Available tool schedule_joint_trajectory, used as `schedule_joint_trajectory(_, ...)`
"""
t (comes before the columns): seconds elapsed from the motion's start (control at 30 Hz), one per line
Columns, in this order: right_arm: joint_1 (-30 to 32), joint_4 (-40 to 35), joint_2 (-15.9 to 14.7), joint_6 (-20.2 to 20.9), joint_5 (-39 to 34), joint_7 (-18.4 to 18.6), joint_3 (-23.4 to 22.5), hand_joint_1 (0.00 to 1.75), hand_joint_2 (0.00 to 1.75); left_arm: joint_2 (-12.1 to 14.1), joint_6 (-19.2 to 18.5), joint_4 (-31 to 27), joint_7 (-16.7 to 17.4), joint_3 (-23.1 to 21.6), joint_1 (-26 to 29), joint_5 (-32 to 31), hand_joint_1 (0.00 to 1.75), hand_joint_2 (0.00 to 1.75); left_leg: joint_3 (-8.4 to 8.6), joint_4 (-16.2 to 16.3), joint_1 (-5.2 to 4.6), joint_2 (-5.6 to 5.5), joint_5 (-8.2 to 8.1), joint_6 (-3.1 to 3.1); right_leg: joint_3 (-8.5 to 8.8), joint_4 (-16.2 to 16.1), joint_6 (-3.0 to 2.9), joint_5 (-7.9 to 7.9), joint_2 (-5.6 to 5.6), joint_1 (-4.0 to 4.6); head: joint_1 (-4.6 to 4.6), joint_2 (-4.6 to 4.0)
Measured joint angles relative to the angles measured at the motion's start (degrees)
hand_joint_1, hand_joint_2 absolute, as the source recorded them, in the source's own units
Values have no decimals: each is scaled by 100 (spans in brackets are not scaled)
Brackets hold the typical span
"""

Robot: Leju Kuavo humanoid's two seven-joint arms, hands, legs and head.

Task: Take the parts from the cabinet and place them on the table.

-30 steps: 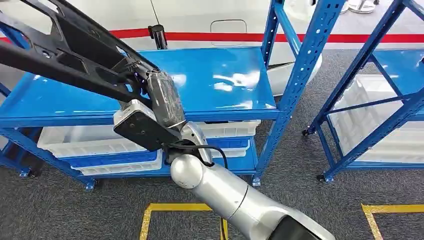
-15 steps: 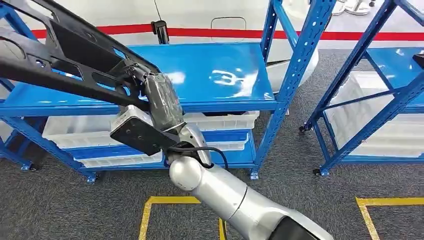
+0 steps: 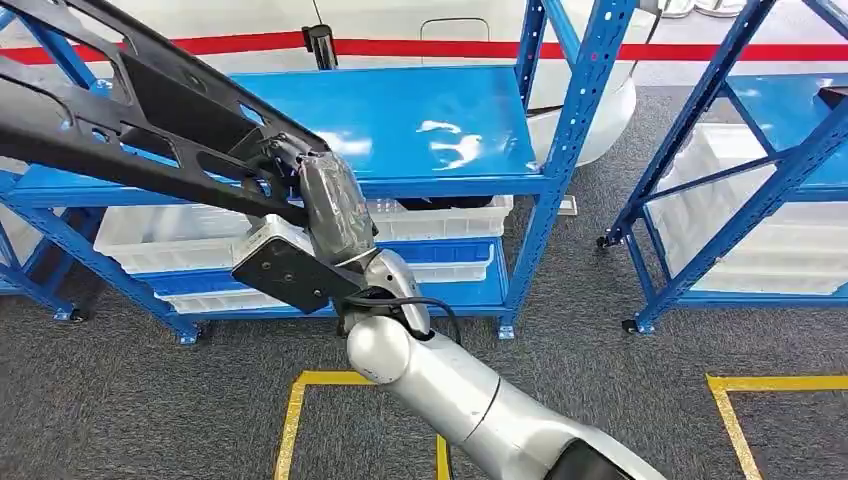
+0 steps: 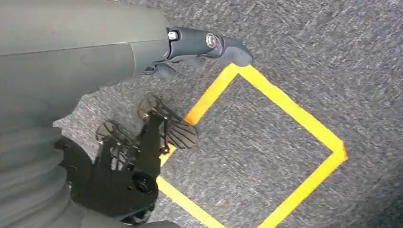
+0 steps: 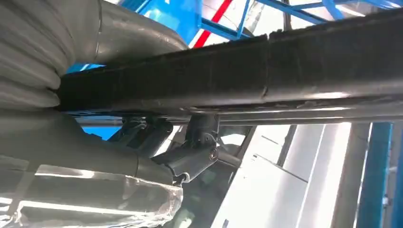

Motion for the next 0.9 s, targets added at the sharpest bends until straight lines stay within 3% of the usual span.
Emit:
schedule_joint_trajectory(0.03, 0, 0, 4, 7, 2, 0, 0, 175, 175, -4, 7, 0, -2, 2, 9, 2, 0, 175, -90, 296, 12, -5, -306, -33, -31, 0, -58, 38, -5, 16, -6, 0)
schedule_joint_trajectory(0.07, 0, 0, 6, 22, 2, -2, 0, 175, 175, -4, 7, 0, -2, 2, 15, 2, 0, 175, -202, 689, 20, -8, -592, -62, -62, 2, -76, 66, -6, 33, -20, 0)
schedule_joint_trajectory(0.13, 20, 0, 0, 39, 2, -7, 2, 175, 175, -4, 11, 0, -22, 7, 14, 20, 0, 175, -395, 1475, 33, -9, -946, -101, -143, 11, -84, 130, -11, 76, -11, 0)
schedule_joint_trajectory(0.17, 32, 2, -4, 41, 0, -7, 4, 175, 175, -4, 20, 0, -26, 13, 15, 28, 0, 175, -340, 1522, 36, -9, -933, -95, -185, 19, -77, 157, -10, 89, -11, 0)
schedule_joint_trajectory(0.2, 38, 2, -2, 44, -4, -7, 7, 175, 175, -2, 26, 0, -31, 18, 14, 44, 0, 175, -156, 1310, 37, -9, -815, -79, -229, 41, -63, 182, -7, 90, -11, 0)
schedule_joint_trajectory(0.27, 35, 0, 9, 44, -28, -13, 7, 175, 175, -2, 44, 0, -35, 46, 12, 52, 0, 175, 513, 365, 38, -13, -462, -30, -290, 80, -41, 205, 8, 90, -13, 0)
schedule_joint_trajectory(0.3, 35, -4, 24, 44, -39, -15, 7, 175, 175, -2, 46, 0, -35, 53, 0, 52, 0, 175, 739, -43, 32, -34, -594, -24, -299, 85, -13, 224, 8, 90, -11, 0)
schedule_joint_trajectory(0.33, 33, -7, 31, 44, -46, -13, 7, 175, 175, -4, 50, 0, -37, 57, -4, 52, 0, 175, 745, 0, -23, -71, -545, 12, -306, 43, 53, 270, 6, 98, -2, 0)
schedule_joint_trajectory(0.43, 12, -24, 35, 41, -72, -24, 17, 175, 175, -2, 83, 0, -37, 66, -5, 57, 0, 175, 690, -30, -98, -76, -464, 111, -305, 8, 171, 347, -9, 74, -24, 0)
schedule_joint_trajectory(0.47, 12, -33, 33, 39, -79, -24, 17, 175, 175, -2, 89, 0, -37, 68, -5, 61, 0, 175, 698, -120, -100, -63, -390, 190, -316, -27, 221, 378, -9, 104, -20, 0)
schedule_joint_trajectory(0.5, 9, -33, 22, 39, -85, -24, 22, 175, 175, -7, 92, 0, -37, 68, -13, 61, 0, 175, 696, -218, -53, -10, -287, 261, -400, 74, 202, 275, -25, 116, -9, 0)
schedule_joint_trajectory(0.57, -19, -33, 18, 35, -118, -31, 26, 175, 175, -11, 94, 0, -37, 70, -23, 63, 0, 175, 578, -238, -79, -10, -192, 360, -681, 700, 118, -193, -23, 117, 2, 0)
schedule_joint_trajectory(0.6, -12, -31, 13, 35, -148, -31, 35, 175, 175, -11, 94, 0, -39, 74, -23, 70, 0, 175, 502, -237, -92, -8, -138, 370, -896, 1260, 95, -468, -24, 111, 7, 0)
schedule_joint_trajectory(0.63, -9, -31, 4, 35, -160, -31, 42, 175, 175, -11, 94, 0, -39, 83, -23, 77, 0, 175, 427, -232, -107, -7, -90, 375, -1042, 1682, 107, -632, -23, 110, 5, 0)
schedule_joint_trajectory(0.67, -6, -31, -13, 33, -181, -33, 48, 175, 175, -13, 94, 0, -42, 96, -23, 83, 0, 175, 364, -232, -116, -7, -42, 371, -1076, 1875, 146, -665, -24, 109, 18, 0)
schedule_joint_trajectory(0.7, -7, -31, -20, 26, -223, -33, 52, 175, 175, -20, 94, 0, -46, 103, -18, 94, 0, 175, 302, -231, -127, -7, 6, 362, -955, 1764, 188, -597, -24, 110, 13, 0)
schedule_joint_trajectory(0.73, -7, -31, -18, 17, -256, -33, 55, 175, 175, -24, 94, 0, -50, 105, -17, 96, 0, 175, 250, -230, -137, -9, 49, 346, -711, 1419, 226, -456, -26, 114, 24, 0)
schedule_joint_trajectory(0.77, -11, -31, -13, 11, -269, -37, 63, 175, 175, -33, 94, 0, -52, 107, -18, 96, 0, 175, 198, -230, -149, -12, 98, 332, -331, 836, 241, -283, -28, 125, 22, 0)
schedule_joint_trajectory(0.8, -20, -31, 2, 9, -275, -39, 72, 175, 175, -39, 94, 0, -55, 109, -20, 96, 0, 175, 174, -221, -158, -17, 136, 316, 33, 295, 205, -207, -39, 141, 26, 0)
schedule_joint_trajectory(0.83, -26, -33, 28, 6, -280, -41, 83, 175, 175, -55, 92, 0, -59, 112, -17, 96, 0, 175, 117, -205, -194, -16, 163, 283, 362, -127, 130, -267, -50, 167, 24, 0)
schedule_joint_trajectory(0.87, -31, -35, 31, 2, -280, -53, 103, 175, 175, -55, 92, 0, -63, 116, -20, 98, 0, 175, 120, -211, -187, -5, 209, 259, 315, -70, 118, -179, -58, 192, -20, 0)
schedule_joint_trajectory(0.9, -45, -33, 24, -9, -299, -57, 107, 175, 175, -52, 92, 0, -74, 120, -16, 107, 0, 175, 114, -176, -192, -3, 235, 227, 234, -124, 111, -161, -42, 169, 13, 0)
